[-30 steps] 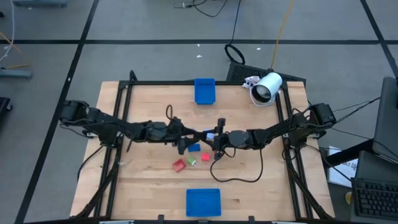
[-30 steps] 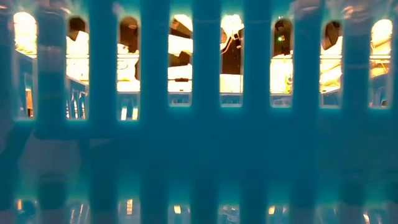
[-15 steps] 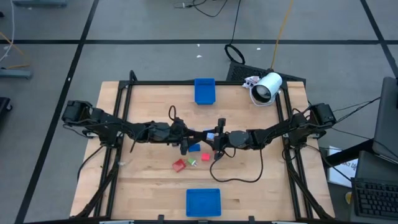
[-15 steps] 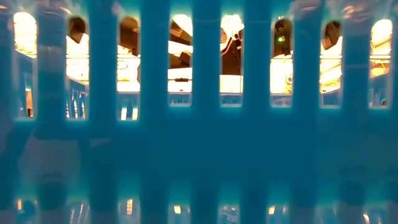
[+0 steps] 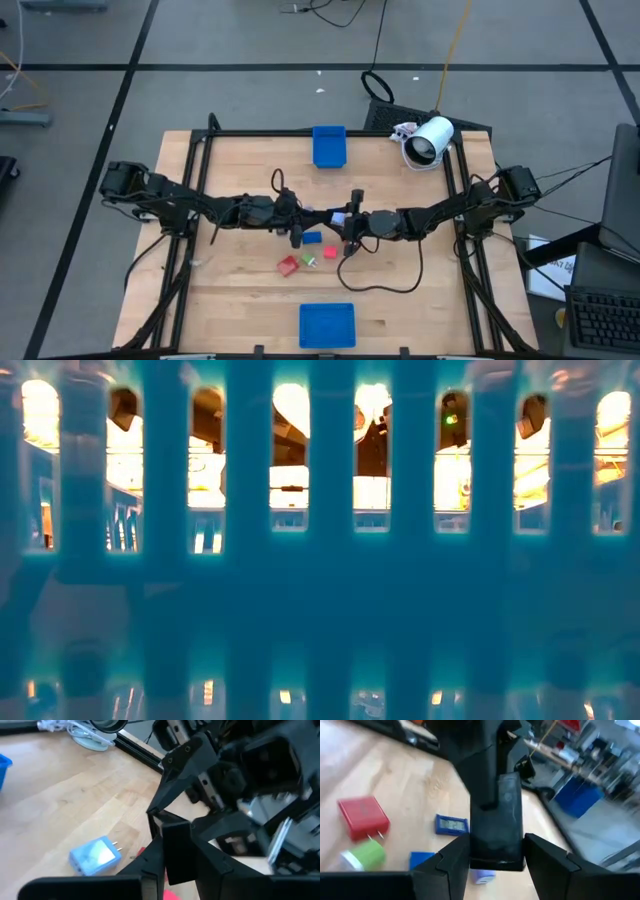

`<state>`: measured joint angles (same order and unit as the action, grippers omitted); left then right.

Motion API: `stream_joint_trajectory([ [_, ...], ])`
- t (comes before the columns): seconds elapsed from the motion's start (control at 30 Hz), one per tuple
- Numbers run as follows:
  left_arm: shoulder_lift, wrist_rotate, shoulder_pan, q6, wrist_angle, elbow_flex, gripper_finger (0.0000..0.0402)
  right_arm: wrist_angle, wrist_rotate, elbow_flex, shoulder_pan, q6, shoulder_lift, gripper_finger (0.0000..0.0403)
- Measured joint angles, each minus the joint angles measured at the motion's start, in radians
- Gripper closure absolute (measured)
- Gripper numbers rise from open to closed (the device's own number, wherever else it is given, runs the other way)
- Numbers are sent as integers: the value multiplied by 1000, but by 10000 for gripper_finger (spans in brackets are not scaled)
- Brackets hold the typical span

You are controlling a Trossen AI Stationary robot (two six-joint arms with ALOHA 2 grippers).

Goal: Pick & Place Office items
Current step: Put the black digital timer into the bottom blue bin

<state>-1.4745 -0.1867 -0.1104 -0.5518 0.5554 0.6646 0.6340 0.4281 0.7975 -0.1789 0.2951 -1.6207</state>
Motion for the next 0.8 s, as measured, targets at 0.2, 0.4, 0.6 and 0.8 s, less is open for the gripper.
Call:
stream_joint_trajectory([
  [0.2,63,7,-1,86,-22,1,340,-116,31,-1,1,-176,67,202],
  [0.4,136,7,-41,169,-92,1,339,-326,39,-5,1,-251,225,187],
  [0.6,172,8,-91,292,-123,1,342,-346,12,-117,1,-272,414,193],
  [0.8,194,147,-155,416,-143,0,344,-147,12,-351,1,-329,606,199],
])
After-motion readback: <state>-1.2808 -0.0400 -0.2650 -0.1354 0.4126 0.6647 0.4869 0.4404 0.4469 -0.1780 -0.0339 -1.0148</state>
